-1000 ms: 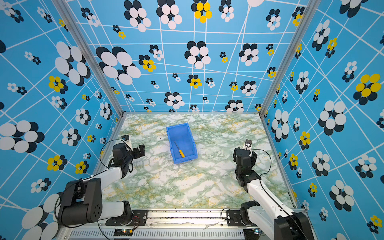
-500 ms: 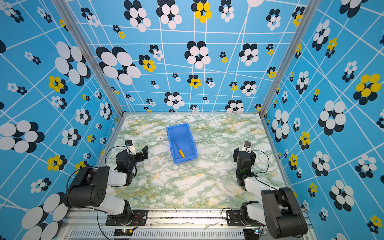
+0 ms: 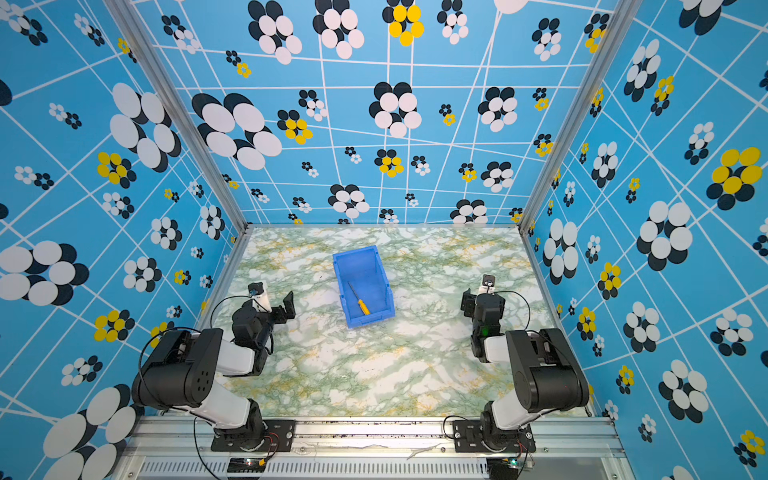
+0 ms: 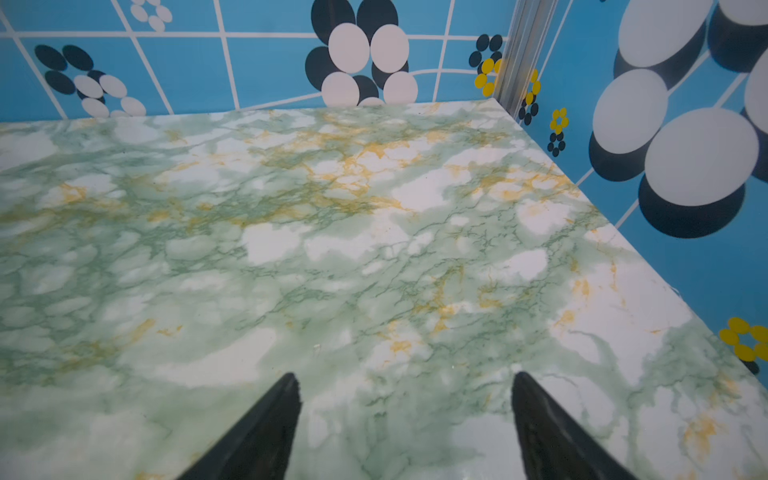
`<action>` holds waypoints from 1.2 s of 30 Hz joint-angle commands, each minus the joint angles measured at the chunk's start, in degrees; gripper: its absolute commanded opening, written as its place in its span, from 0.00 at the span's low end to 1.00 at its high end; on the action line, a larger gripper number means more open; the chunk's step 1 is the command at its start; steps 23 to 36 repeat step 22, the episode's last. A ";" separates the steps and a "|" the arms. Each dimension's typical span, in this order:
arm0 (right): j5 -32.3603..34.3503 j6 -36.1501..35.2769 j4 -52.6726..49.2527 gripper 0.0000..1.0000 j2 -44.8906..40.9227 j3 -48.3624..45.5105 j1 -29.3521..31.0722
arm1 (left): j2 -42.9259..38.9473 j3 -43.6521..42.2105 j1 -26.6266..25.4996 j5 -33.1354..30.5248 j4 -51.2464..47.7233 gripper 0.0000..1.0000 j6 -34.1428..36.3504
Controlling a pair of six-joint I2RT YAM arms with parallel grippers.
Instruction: Put the screwdriver in the bin
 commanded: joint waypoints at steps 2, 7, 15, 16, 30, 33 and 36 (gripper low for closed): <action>-2.16 0.20 -1.03 0.99 -0.65 1.35 -0.30 | -0.43 0.78 -0.53 -1.06 0.58 0.99 0.32; -2.07 0.07 -0.26 0.99 -0.38 1.16 -0.26 | -0.34 0.43 -0.50 -1.34 1.34 0.99 0.21; -2.07 0.09 -0.29 0.99 -0.41 1.15 -0.30 | -0.28 0.34 -0.51 -1.30 1.60 0.99 0.10; -2.07 0.09 -0.31 0.99 -0.31 1.24 -0.31 | -0.26 0.36 -0.50 -1.41 1.60 0.99 0.10; -2.06 0.08 -0.32 0.99 -0.29 1.27 -0.28 | -0.26 0.16 -0.50 -1.51 1.96 0.99 0.10; -2.06 0.08 -0.32 0.99 -0.29 1.27 -0.28 | -0.26 0.16 -0.50 -1.51 1.96 0.99 0.10; -2.06 0.08 -0.32 0.99 -0.29 1.27 -0.28 | -0.26 0.16 -0.50 -1.51 1.96 0.99 0.10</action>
